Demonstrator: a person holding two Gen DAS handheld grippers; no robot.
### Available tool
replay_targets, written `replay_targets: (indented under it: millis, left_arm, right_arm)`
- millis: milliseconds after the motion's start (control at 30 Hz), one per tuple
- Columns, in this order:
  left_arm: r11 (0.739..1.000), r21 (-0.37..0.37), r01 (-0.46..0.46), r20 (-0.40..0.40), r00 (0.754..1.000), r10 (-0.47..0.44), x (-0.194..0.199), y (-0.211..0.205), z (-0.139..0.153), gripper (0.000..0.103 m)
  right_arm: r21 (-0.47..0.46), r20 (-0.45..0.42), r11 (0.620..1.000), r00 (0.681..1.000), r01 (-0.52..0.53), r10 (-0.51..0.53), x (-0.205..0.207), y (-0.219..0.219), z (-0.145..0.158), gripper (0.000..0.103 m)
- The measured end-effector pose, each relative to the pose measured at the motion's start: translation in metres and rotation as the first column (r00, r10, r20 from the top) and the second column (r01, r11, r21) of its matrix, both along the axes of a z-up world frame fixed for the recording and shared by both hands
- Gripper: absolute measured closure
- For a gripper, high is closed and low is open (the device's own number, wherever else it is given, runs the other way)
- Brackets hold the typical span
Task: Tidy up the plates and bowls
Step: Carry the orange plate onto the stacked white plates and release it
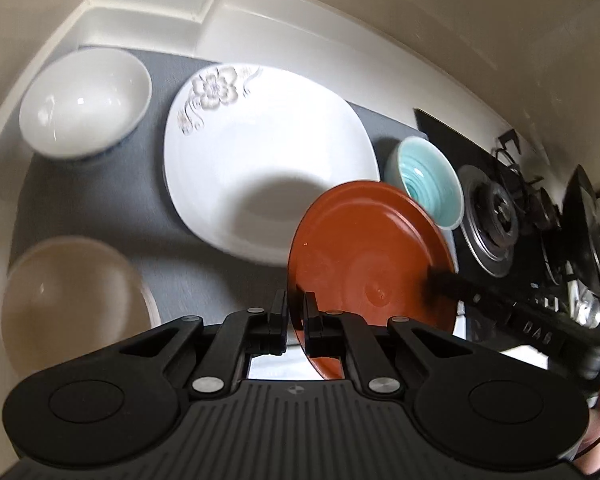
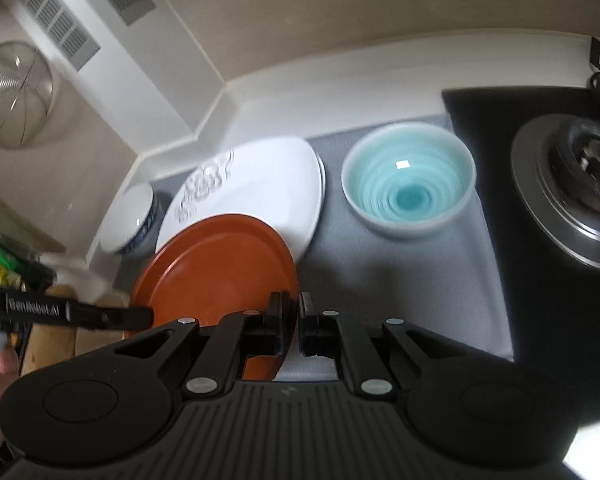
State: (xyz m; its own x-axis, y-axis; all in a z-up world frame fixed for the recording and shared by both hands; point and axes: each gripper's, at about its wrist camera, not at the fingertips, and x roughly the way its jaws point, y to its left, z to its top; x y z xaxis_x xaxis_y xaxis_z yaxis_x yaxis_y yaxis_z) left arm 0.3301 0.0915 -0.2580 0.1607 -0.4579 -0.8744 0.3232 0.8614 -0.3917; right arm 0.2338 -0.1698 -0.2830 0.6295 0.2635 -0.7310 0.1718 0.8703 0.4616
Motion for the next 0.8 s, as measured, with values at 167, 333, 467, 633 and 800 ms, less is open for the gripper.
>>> replay_targets:
  millis: [167,333,467,633,800]
  left_arm:
    - [1.0,0.003,-0.031,-0.002,1.0,0.031,0.029,-0.001,-0.002,0.096]
    - [0.995,-0.015,-0.102,-0.058,0.993,0.101,0.065,0.006,-0.017,0.096]
    - [0.994,-0.003,-0.107,-0.055,0.993,0.107,0.085,0.003,-0.026,0.096]
    - [0.994,0.052,-0.099,-0.035,0.994,0.101,0.097,-0.003,-0.039,0.095]
    - [0.993,-0.03,-0.113,-0.064,0.992,0.111,0.103,0.016,-0.039,0.088]
  right_arm:
    - [-0.035,-0.017,0.999,1.0,-0.022,0.022,0.041,-0.001,-0.007,0.095]
    - [-0.051,-0.044,0.998,0.999,-0.026,0.023,0.076,0.002,-0.024,0.095]
    - [-0.035,-0.071,0.999,0.997,-0.012,0.009,0.097,0.002,-0.04,0.094]
    - [-0.037,-0.079,0.999,0.997,-0.019,0.016,0.118,0.007,-0.056,0.092]
    - [-0.068,-0.064,0.995,0.996,-0.072,0.067,0.121,0.014,-0.051,0.069]
